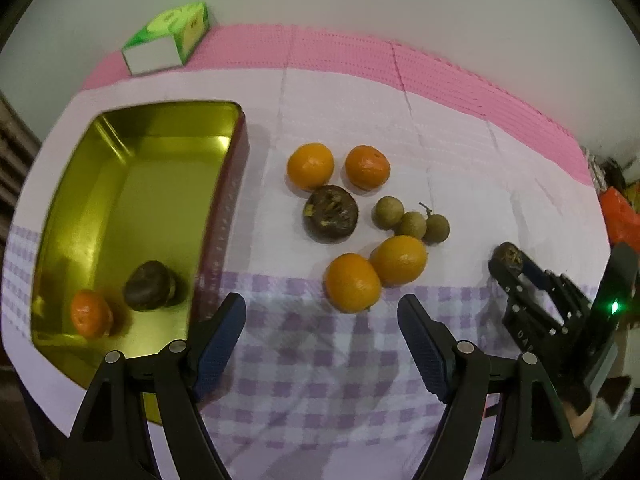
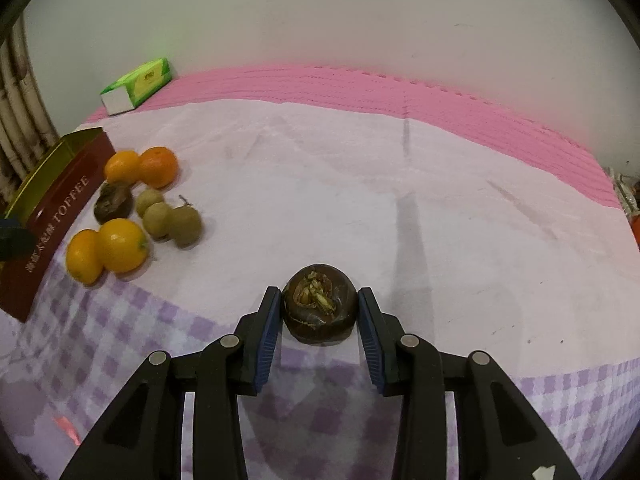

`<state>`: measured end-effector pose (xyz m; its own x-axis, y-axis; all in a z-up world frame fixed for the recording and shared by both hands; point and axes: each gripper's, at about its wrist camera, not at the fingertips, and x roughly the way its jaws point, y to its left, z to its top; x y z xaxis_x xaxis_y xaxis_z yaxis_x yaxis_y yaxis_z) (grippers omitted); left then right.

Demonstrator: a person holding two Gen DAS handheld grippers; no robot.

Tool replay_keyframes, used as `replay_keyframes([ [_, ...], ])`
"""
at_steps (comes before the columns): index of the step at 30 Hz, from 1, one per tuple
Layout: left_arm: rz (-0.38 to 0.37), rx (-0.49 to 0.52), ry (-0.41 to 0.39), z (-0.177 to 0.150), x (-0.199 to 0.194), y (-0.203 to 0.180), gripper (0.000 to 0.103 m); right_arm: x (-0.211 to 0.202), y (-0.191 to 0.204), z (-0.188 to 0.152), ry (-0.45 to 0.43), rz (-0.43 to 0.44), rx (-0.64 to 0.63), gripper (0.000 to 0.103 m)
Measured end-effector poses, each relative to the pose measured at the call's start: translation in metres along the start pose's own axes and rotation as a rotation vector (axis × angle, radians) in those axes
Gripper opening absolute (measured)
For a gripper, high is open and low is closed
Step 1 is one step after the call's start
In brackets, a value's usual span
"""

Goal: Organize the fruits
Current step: 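Grasp another dark brown fruit with the right tool while the left tool grasps an orange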

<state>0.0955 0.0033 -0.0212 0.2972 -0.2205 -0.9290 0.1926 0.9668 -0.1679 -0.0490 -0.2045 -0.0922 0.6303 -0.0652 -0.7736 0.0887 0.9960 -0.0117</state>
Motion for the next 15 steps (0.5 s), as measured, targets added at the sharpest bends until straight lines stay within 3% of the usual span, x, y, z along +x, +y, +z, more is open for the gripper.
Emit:
replay_keyframes([
  [6,-0.035,-0.082,0.065,0.012,0.016,0.002,0.061,0.0,-0.003,0.0,-0.017,0.009,0.006,0.036],
  [15,-0.054,-0.127,0.106,0.019,0.033,0.004,0.053,-0.003,-0.004,-0.004,-0.031,0.011,0.011,0.036],
])
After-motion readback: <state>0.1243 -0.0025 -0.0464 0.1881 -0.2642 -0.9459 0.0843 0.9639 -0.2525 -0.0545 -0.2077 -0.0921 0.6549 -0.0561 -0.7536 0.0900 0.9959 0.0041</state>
